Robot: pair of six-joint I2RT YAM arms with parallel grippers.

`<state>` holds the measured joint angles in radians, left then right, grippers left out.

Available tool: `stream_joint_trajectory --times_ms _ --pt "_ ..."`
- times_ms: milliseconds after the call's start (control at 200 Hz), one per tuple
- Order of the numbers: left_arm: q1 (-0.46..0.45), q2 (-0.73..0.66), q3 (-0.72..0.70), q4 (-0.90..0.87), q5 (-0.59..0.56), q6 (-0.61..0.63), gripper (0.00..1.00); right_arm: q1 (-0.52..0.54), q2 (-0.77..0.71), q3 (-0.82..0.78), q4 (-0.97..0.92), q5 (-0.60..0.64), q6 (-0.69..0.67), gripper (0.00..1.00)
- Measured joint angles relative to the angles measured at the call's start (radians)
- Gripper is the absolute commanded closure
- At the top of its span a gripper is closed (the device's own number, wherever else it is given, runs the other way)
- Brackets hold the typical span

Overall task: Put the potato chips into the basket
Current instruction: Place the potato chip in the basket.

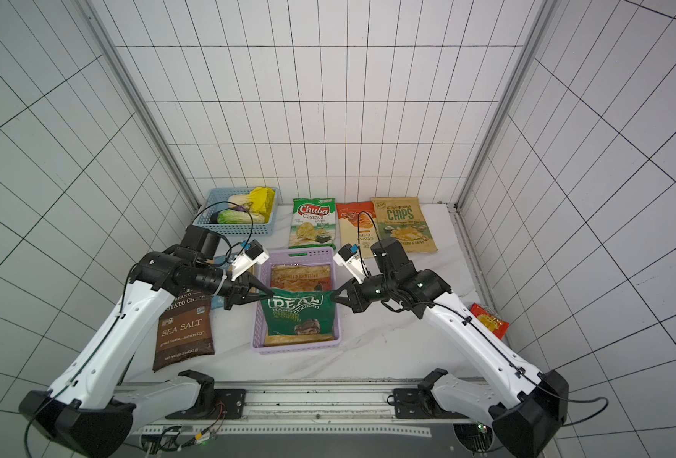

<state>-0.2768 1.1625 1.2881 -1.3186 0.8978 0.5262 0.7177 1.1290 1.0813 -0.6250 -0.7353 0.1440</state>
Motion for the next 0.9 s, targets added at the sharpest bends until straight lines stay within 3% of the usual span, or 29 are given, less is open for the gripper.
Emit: stream_joint_trajectory --times_ms 350,655,899 --pt "0.014 -0.001 -0.082 0.033 -0.029 -0.025 1.00 0.003 0.157 0.063 -0.037 0.057 0.006 1.00" --pt "0.071 0.063 -0.105 0.319 -0.166 -0.192 1.00 -0.043 0.395 0.268 -0.045 0.166 0.032 1.00" --pt "0.089 0.231 -0.110 0.503 -0.227 -0.228 1.00 -0.087 0.622 0.422 -0.046 0.205 0.037 1.00"
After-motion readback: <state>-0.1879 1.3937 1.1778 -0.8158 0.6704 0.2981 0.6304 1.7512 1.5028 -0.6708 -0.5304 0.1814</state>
